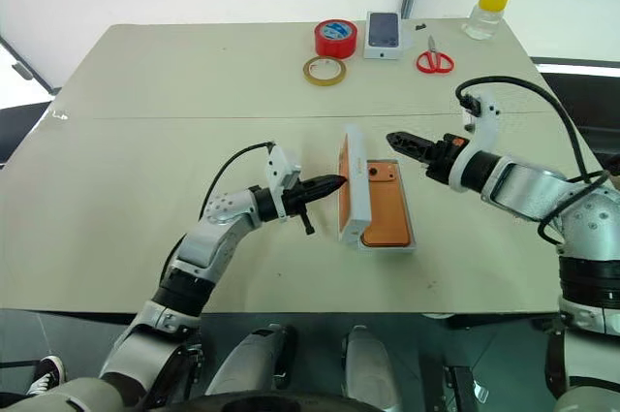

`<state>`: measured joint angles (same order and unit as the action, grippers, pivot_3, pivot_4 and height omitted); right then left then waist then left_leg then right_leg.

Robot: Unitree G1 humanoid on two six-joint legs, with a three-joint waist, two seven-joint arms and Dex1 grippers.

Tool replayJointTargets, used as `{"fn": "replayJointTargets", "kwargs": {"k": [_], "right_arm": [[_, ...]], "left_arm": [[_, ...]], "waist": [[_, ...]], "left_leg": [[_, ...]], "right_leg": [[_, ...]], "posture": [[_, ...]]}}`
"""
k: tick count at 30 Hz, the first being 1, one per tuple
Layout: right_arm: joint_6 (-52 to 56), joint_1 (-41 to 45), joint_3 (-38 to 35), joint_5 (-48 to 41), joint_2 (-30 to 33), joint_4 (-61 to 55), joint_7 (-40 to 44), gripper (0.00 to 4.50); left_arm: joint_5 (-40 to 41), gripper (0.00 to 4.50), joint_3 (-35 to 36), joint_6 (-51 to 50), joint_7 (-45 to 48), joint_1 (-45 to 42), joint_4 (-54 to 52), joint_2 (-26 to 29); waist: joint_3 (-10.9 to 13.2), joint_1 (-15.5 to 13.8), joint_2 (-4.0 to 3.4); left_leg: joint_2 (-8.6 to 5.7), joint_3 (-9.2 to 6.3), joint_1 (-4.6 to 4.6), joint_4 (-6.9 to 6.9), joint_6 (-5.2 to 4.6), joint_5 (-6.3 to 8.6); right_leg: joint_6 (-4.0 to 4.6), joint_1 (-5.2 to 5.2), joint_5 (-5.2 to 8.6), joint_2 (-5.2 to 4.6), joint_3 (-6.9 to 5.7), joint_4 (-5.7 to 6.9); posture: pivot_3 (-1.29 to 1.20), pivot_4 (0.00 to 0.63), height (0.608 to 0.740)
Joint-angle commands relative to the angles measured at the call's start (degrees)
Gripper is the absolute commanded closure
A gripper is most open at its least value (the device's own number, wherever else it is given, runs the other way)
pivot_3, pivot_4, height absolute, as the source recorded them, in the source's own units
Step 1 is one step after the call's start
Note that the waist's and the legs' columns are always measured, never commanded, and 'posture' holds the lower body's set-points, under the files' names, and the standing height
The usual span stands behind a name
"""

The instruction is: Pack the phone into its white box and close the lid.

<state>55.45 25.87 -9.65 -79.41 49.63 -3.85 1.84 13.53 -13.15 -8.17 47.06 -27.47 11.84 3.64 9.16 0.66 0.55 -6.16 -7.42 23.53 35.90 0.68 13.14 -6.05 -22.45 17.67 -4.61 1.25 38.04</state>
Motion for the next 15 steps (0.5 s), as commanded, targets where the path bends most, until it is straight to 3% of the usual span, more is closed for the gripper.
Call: {"fn": "replayJointTargets", "kwargs": {"k": [1, 7, 15], "right_arm": [[-7.2, 0.0, 3.4, 16.1, 1.2, -1.5, 5.9, 1.56], [-20.8, -2.9, 15.0, 44.4, 3.0, -3.6, 13.2, 4.47], [-25.2, -5.2, 14.2, 55.0, -1.0, -2.5, 17.7, 4.47]], "left_arm": [[-0.7, 4.50, -1.3, 1.7, -0.9, -1.7, 0.6, -2.3], [0.3, 4.50, 1.3, -0.3, -1.3, -0.6, -1.1, 0.7], [0.3, 4.50, 5.2, -4.7, -4.6, -3.4, 1.0, 3.6]], "waist": [[0.0, 0.0, 0.01], [0.0, 0.2, 0.01], [0.1, -0.3, 0.07]], "left_leg": [[-0.01, 0.00, 0.01, 0.03, 0.00, 0.00], [0.00, 0.01, 0.02, 0.07, 0.00, 0.00], [-0.04, -0.02, 0.02, 0.09, 0.03, 0.00]], "right_leg": [[-0.01, 0.00, 0.00, -0.01, 0.00, 0.00], [-0.02, -0.08, 0.00, 0.03, 0.01, 0.07], [-0.02, -0.03, 0.00, -0.02, 0.04, 0.03]], "posture": [[0.00, 0.150, 0.740], [0.00, 0.150, 0.740], [0.00, 0.150, 0.740]]}}
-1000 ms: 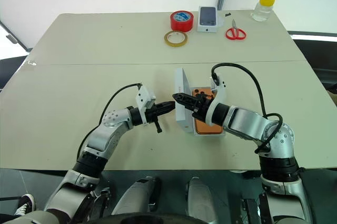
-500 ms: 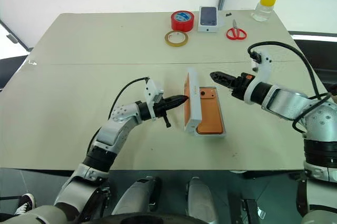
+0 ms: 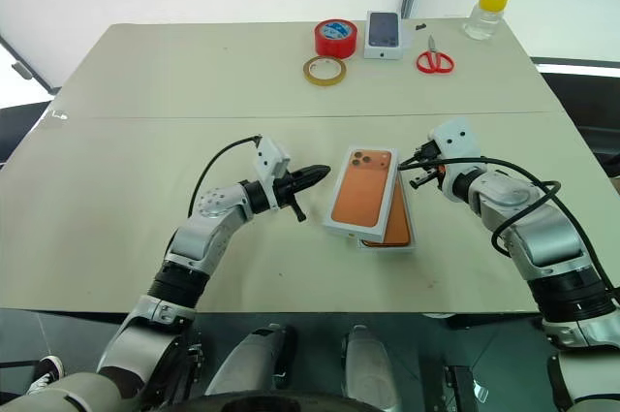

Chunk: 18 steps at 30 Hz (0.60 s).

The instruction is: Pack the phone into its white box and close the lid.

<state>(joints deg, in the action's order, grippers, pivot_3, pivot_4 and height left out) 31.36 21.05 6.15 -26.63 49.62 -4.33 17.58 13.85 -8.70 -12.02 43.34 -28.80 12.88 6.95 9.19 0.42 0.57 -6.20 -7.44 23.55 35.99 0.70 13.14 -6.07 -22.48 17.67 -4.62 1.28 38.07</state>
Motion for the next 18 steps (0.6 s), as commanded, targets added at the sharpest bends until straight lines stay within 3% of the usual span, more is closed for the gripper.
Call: {"fn": "replayJointTargets", "kwargs": {"k": [1, 11, 18], "right_arm": [[-1.6, -0.9, -1.7, 2.8, -1.3, -2.6, 3.0, 4.47], [-0.9, -1.7, -2.6, 8.6, -4.4, -3.4, 6.5, 4.47], [-0.5, -4.3, -3.9, 9.8, -3.2, -7.6, 10.7, 4.47]], "left_arm": [[-0.5, 4.50, 0.7, -1.0, -1.5, -2.5, 1.0, 0.3], [-5.1, 4.50, -4.2, -8.9, -1.4, -8.6, 13.3, -1.4], [-3.1, 4.50, -3.9, -11.3, 0.9, -8.4, 10.2, -3.2]], "waist": [[0.0, -0.1, 0.05], [0.0, 0.2, 0.05], [0.0, 0.1, 0.05]], "left_leg": [[0.00, -0.01, 0.00, 0.00, 0.00, 0.00], [-0.01, -0.02, -0.01, 0.00, 0.01, 0.00], [-0.01, -0.03, -0.01, 0.02, 0.02, 0.00]], "right_leg": [[0.00, 0.02, 0.00, 0.00, -0.01, -0.02], [0.00, 0.00, 0.00, 0.01, -0.02, 0.03], [0.00, 0.02, 0.00, -0.01, -0.01, 0.02]], "posture": [[0.00, 0.150, 0.740], [0.00, 0.150, 0.740], [0.00, 0.150, 0.740]]}}
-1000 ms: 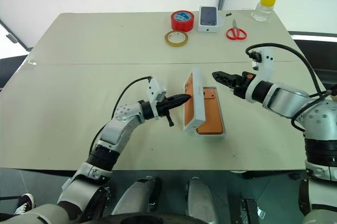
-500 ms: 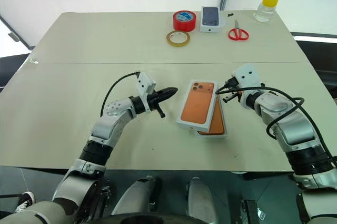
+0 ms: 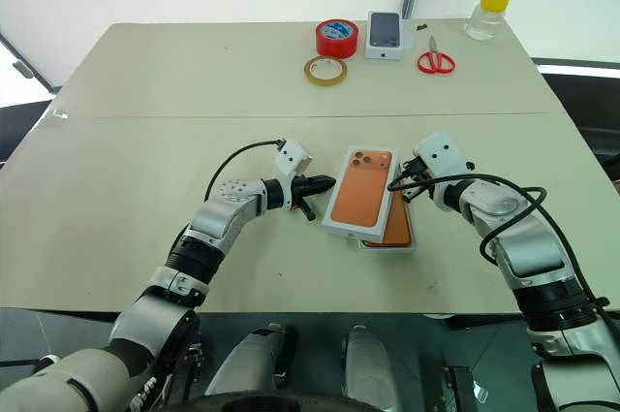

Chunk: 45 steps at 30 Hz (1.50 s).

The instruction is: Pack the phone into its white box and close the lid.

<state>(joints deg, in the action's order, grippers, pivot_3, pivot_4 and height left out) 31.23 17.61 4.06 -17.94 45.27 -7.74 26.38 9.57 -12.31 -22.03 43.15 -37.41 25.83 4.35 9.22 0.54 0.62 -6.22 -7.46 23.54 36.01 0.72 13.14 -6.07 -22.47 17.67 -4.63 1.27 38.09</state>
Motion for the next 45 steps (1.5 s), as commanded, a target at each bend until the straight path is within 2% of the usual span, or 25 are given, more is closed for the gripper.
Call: {"fn": "replayJointTargets", "kwargs": {"k": [1, 9, 24, 40, 45], "right_arm": [[-0.3, -1.5, -1.9, 1.5, 1.7, -4.9, 2.8, 4.47], [0.6, -6.3, -3.7, 2.5, 4.3, -10.0, 7.9, 4.47], [1.8, -9.3, -6.3, 4.8, 3.8, -12.3, 10.0, 4.47], [1.0, -13.0, -6.7, 6.8, 4.7, -13.9, 12.9, 4.47], [-0.6, -13.5, -6.2, 8.9, 5.2, -13.2, 13.1, 4.47]], "left_arm": [[1.0, 4.50, -0.5, -1.3, 1.3, 0.4, -3.4, -0.6], [0.8, 4.50, -1.8, -2.7, 2.1, 1.5, -5.2, -1.9], [2.4, 4.50, -2.8, -8.0, 2.5, 3.1, -13.5, -1.9], [1.1, 4.50, -5.6, -6.3, 3.7, 4.4, -14.3, -0.1], [1.2, 4.50, -3.8, -5.4, 3.1, 4.2, -13.0, 1.4]], "waist": [[0.0, 0.0, 0.00], [0.0, 0.1, 0.01], [0.0, 0.0, 0.01], [0.0, -0.1, 0.01], [0.0, 0.1, 0.00]], "left_leg": [[0.00, 0.00, 0.00, 0.00, 0.00, 0.00], [0.00, 0.00, 0.00, 0.00, 0.00, 0.00], [0.01, 0.00, 0.00, 0.00, 0.01, 0.00], [0.00, 0.00, 0.00, 0.03, 0.01, 0.00], [0.01, 0.00, -0.01, 0.03, 0.01, 0.00]], "right_leg": [[0.00, 0.00, 0.00, 0.00, 0.00, -0.01], [0.00, 0.00, 0.00, 0.00, 0.00, 0.00], [0.00, 0.00, 0.00, 0.00, 0.00, 0.01], [0.00, 0.02, 0.00, -0.02, 0.00, 0.00], [0.00, 0.01, 0.00, -0.01, 0.00, 0.01]], "posture": [[0.00, 0.150, 0.740], [0.00, 0.150, 0.740], [0.00, 0.150, 0.740], [0.00, 0.150, 0.740], [0.00, 0.150, 0.740]]}}
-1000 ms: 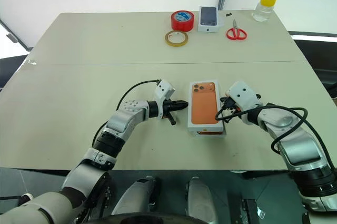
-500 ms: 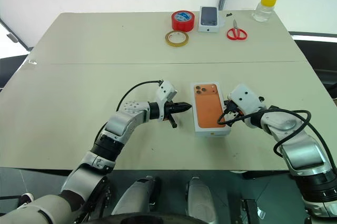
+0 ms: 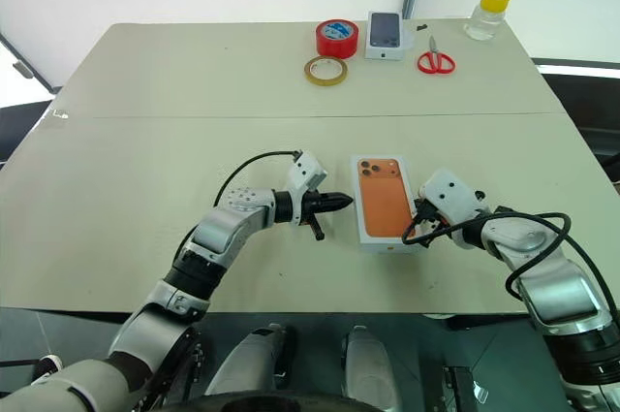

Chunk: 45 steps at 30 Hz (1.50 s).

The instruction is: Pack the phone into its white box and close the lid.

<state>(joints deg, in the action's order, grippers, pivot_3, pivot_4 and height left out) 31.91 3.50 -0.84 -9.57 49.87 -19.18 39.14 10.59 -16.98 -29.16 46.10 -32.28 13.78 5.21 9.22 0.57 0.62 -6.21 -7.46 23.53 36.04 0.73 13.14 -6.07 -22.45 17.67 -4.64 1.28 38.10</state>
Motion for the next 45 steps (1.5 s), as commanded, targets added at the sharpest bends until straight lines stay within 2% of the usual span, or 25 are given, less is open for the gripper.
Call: {"fn": "replayJointTargets", "kwargs": {"k": [1, 4, 7, 11, 12, 15, 21, 25, 32, 36, 39, 41, 42, 43, 45], "right_arm": [[-0.1, 1.7, -2.9, -0.4, -0.1, -0.7, -0.1, 4.47], [-0.2, 4.3, -6.0, -1.4, -0.2, 2.4, -0.3, 4.47], [4.6, 8.3, -10.0, -6.6, -1.7, 4.6, 0.3, 4.47], [6.7, 11.1, -11.7, -10.0, -3.1, 4.7, 1.5, 4.47], [8.0, 11.4, -12.9, -13.1, -4.2, 3.3, 2.3, 4.47], [10.8, 8.1, -13.0, -18.9, -4.2, -2.4, 6.6, 4.47], [7.9, -4.3, -5.9, -14.0, 2.4, -7.5, 11.3, 4.47], [5.0, -5.5, -2.5, -8.4, 3.1, -5.5, 8.4, 4.47], [8.8, 3.9, -6.3, -13.8, -2.0, -3.0, 5.9, 4.47], [9.8, 12.9, -8.8, -14.4, -7.2, 2.1, 0.0, 4.47], [8.6, 16.5, -7.8, -12.6, -9.7, 2.7, -3.2, 4.47], [10.3, 17.6, -7.5, -15.0, -11.6, 2.3, -3.0, 4.50], [11.1, 17.4, -7.2, -16.5, -12.0, 1.8, -1.6, 3.94], [10.6, 16.6, -6.1, -16.8, -11.5, 1.1, 0.3, 3.68], [7.8, 15.2, -4.5, -15.0, -10.5, 0.9, 1.7, 2.72]], "left_arm": [[0.4, 4.50, 1.8, 2.1, -0.3, -1.4, -0.4, 0.7], [1.9, 4.50, 5.1, 1.9, -2.3, -3.7, 0.7, 0.2], [6.2, 4.50, 9.2, -2.2, -3.4, -8.0, -0.2, -1.9], [6.8, 4.50, 9.8, -2.8, -4.6, -11.1, 1.6, -4.2], [6.1, 4.50, 9.3, -1.8, -5.2, -11.7, 2.9, -5.3], [3.9, 4.50, 7.4, 1.2, -6.2, -12.1, 6.4, -7.8], [-2.1, 4.50, 0.4, 3.0, -5.5, -10.4, 11.4, -7.3], [-4.1, 4.50, -1.7, 2.8, -4.9, -8.7, 11.9, -5.6], [-2.1, 4.50, 2.6, 5.0, -6.0, -11.0, 11.9, -6.4], [0.3, 4.50, 7.5, 7.1, -8.1, -14.1, 12.2, -7.3], [2.9, 4.50, 10.8, 5.4, -6.8, -15.0, 10.8, -5.6], [3.9, 3.98, 11.5, 4.7, -3.5, -13.6, 7.8, -2.1], [4.3, 3.68, 11.7, 4.2, -2.2, -12.5, 6.1, 0.0], [4.6, 3.27, 12.3, 3.7, -1.4, -11.2, 4.3, 2.4], [4.2, 2.24, 13.7, 4.5, -1.2, -8.1, 1.1, 7.2]], "waist": [[0.0, 0.1, 0.00], [0.0, 0.0, 0.01], [0.0, -0.1, 0.05], [0.0, -0.2, 0.05], [0.0, -0.2, 0.05], [0.0, -0.2, 0.05], [0.0, -0.3, 0.05], [-0.1, 0.1, 0.10], [-0.2, 0.0, 0.27], [-0.1, 0.2, 0.27], [-0.1, 0.0, 0.27], [-0.1, 0.0, 0.27], [-0.1, 0.1, 0.26], [-0.1, 0.3, 0.25], [-0.1, 0.4, 0.24]], "left_leg": [[0.00, 0.00, 0.00, 0.00, 0.00, 0.00], [0.00, 0.01, -0.01, 0.01, 0.00, 0.00], [-0.01, 0.01, 0.00, 0.04, 0.00, 0.00], [0.00, 0.00, 0.00, 0.03, 0.01, 0.00], [-0.01, 0.01, 0.00, 0.03, 0.03, -0.01], [-0.02, 0.01, 0.00, 0.04, 0.03, -0.02], [-0.03, 0.03, -0.01, 0.06, -0.03, 0.02], [0.01, 0.05, -0.17, 0.05, -0.02, 0.03], [0.01, 0.03, -0.15, 0.08, -0.01, 0.03], [0.01, 0.03, -0.10, 0.07, -0.01, 0.02], [0.01, 0.00, -0.03, 0.04, 0.02, 0.01], [0.00, 0.01, -0.02, -0.01, 0.25, -0.13], [0.00, 0.01, -0.01, -0.02, 0.34, -0.17], [0.00, 0.03, 0.00, -0.05, 0.36, -0.19], [0.02, 0.03, -0.01, -0.06, 0.36, -0.19]], "right_leg": [[0.00, -0.01, 0.00, 0.00, 0.00, 0.00], [0.00, 0.00, 0.00, 0.01, 0.01, 0.02], [0.00, 0.01, 0.00, -0.01, -0.01, 0.02], [-0.02, 0.05, 0.01, -0.01, -0.03, -0.03], [-0.02, 0.05, 0.01, -0.01, -0.02, -0.03], [-0.02, 0.04, 0.01, -0.02, -0.02, -0.02], [-0.03, 0.05, 0.02, -0.01, -0.02, -0.02], [-0.04, 0.20, 0.02, 0.01, -0.02, 0.00], [-0.03, 0.18, 0.02, 0.00, 0.00, 0.02], [-0.02, 0.09, 0.01, 0.01, 0.01, 0.04], [-0.03, 0.02, 0.01, 0.00, 0.00, 0.03], [-0.03, -0.01, 0.01, -0.01, 0.00, 0.01], [-0.03, -0.03, 0.01, -0.01, 0.01, 0.01], [-0.03, -0.06, 0.01, 0.00, 0.04, 0.02], [-0.02, -0.09, 0.01, 0.02, 0.07, 0.05]], "posture": [[0.00, 0.150, 0.740], [0.00, 0.150, 0.740], [0.00, 0.150, 0.740], [0.00, 0.150, 0.740], [0.00, 0.150, 0.740], [0.00, 0.150, 0.740], [0.00, 0.150, 0.740], [0.00, 0.150, 0.740], [0.00, 0.150, 0.740], [0.00, 0.150, 0.740], [0.00, 0.150, 0.740], [0.00, 0.150, 0.740], [0.00, 0.150, 0.740], [0.00, 0.150, 0.740], [0.00, 0.150, 0.740]]}}
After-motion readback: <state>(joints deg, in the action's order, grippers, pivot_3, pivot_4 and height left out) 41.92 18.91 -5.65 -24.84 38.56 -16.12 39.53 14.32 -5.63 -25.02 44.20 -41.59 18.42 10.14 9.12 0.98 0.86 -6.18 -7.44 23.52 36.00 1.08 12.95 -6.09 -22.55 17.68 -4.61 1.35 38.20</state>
